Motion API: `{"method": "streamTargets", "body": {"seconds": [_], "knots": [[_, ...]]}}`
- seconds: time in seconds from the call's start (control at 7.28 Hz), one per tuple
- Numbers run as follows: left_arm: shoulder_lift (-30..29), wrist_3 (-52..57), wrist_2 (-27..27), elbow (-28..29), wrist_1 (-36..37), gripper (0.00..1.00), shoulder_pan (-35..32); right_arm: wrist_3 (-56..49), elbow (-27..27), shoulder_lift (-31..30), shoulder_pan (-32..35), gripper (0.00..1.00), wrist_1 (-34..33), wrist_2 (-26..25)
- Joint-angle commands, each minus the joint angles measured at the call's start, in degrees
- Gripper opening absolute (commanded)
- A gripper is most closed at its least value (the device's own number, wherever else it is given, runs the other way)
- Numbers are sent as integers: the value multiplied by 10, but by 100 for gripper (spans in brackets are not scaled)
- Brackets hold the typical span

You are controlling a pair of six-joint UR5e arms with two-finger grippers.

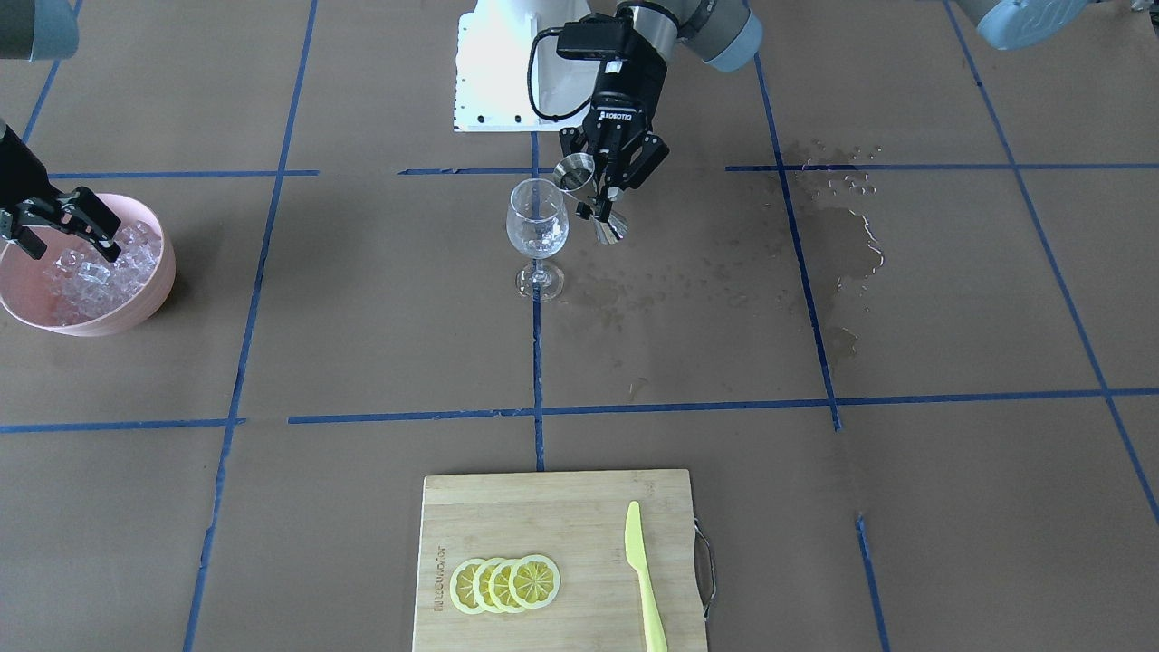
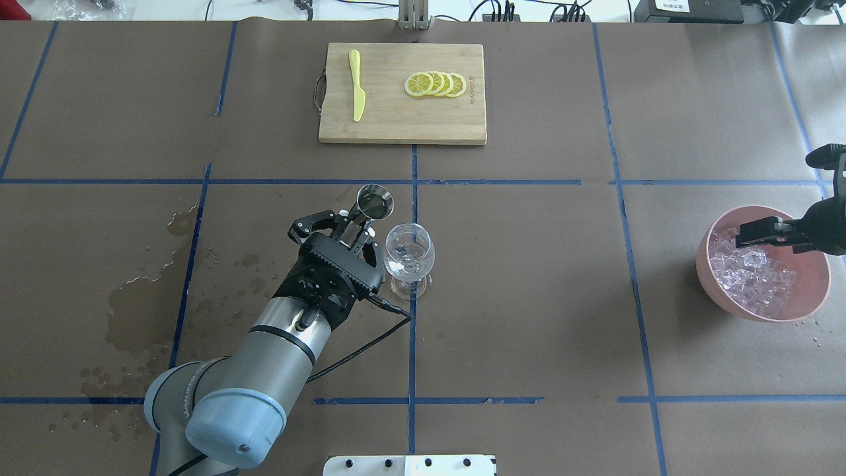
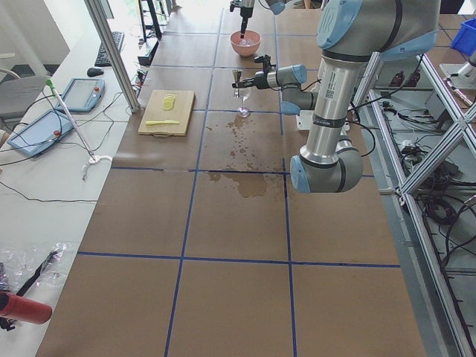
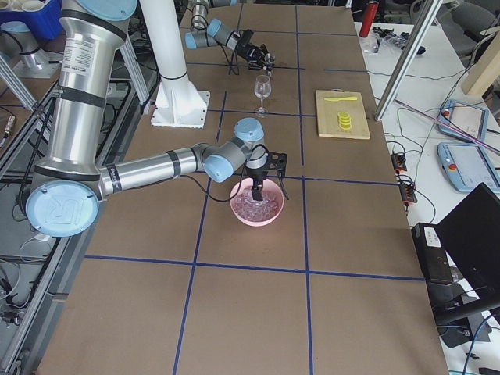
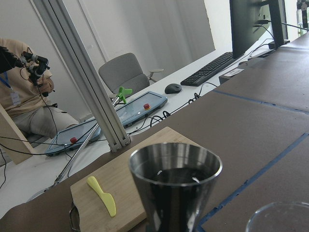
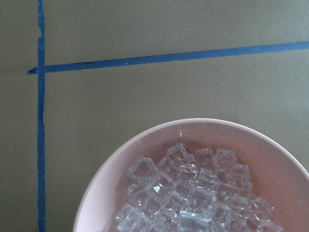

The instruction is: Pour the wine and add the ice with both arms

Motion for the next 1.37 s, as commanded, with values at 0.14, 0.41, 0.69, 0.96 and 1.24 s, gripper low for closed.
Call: {"method": "streamTargets", "body": {"seconds": [0.14,0.41,0.69,0.96,1.24], "knots": [[-6,160,33,5,0,0,2,0,0,0,0,100,0,0],[-6,252,37,4,1,0,2,0,0,0,0,100,0,0],[-6,304,40,3,2,0,1,0,1,0,0,100,0,0],[-6,355,46,-1,2,0,1,0,1,0,0,100,0,0],[-5,400,59,-2,2,0,1,0,1,0,0,100,0,0]]}}
